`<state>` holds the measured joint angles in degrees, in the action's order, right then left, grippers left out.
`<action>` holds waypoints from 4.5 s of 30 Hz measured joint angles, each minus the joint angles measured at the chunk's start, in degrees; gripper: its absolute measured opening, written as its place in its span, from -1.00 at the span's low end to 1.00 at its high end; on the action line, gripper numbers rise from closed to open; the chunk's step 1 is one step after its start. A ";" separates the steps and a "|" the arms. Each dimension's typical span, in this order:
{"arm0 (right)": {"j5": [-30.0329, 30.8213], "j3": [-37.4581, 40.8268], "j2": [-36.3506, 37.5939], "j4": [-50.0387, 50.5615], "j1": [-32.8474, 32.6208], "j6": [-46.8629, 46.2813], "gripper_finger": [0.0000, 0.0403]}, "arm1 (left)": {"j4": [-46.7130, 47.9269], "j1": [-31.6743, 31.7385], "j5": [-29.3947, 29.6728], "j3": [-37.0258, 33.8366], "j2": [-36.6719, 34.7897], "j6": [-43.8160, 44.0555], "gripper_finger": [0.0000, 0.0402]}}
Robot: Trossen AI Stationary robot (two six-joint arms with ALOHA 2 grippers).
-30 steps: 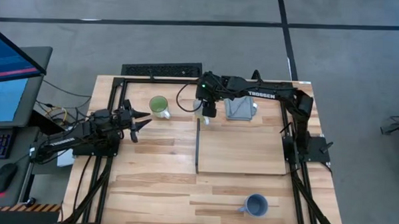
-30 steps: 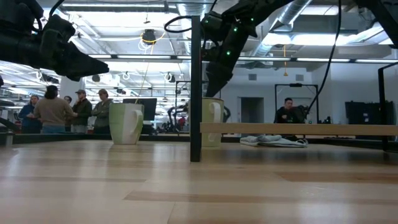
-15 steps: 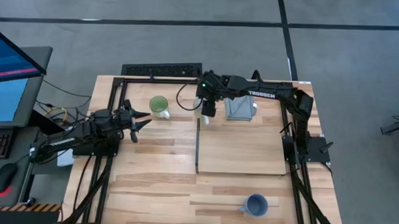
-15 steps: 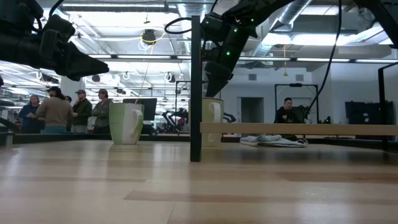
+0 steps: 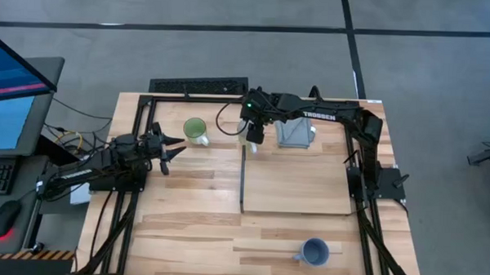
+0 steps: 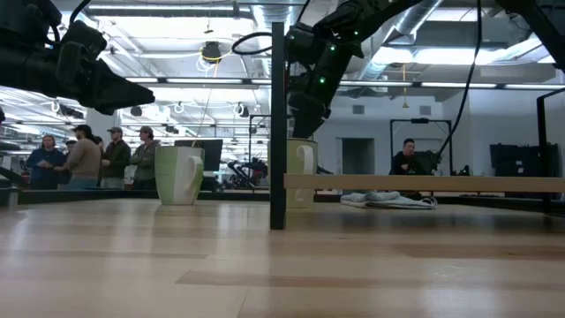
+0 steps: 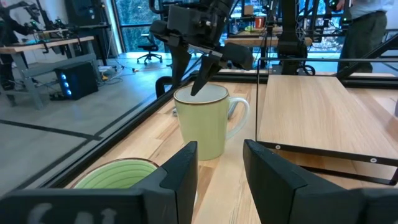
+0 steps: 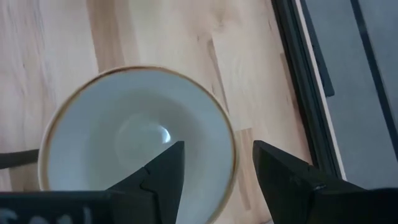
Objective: Stack small to large cups/mugs on shelf
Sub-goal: Put the light green mug on the shelf
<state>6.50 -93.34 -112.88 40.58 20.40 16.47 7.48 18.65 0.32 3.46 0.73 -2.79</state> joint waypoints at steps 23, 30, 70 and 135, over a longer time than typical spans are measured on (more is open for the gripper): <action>-0.68 0.00 -0.85 -0.24 0.70 -1.61 -0.18 | 0.01 0.02 -0.36 -0.02 0.04 0.01 -0.39; -0.81 0.00 -0.85 -0.06 1.07 -3.04 -0.20 | 0.01 0.02 -0.50 -0.02 0.03 0.00 -0.39; -0.84 0.04 -0.84 1.75 1.49 -10.64 -0.29 | 0.03 0.02 -0.57 -0.02 0.04 0.36 -0.39; -2.88 2.31 2.13 0.23 1.77 -14.38 -0.87 | 0.03 0.00 -0.51 -0.02 1.83 1.08 -0.39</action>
<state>3.62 -91.03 -110.75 40.81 22.17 2.09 7.51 18.65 -0.19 3.44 2.57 -1.72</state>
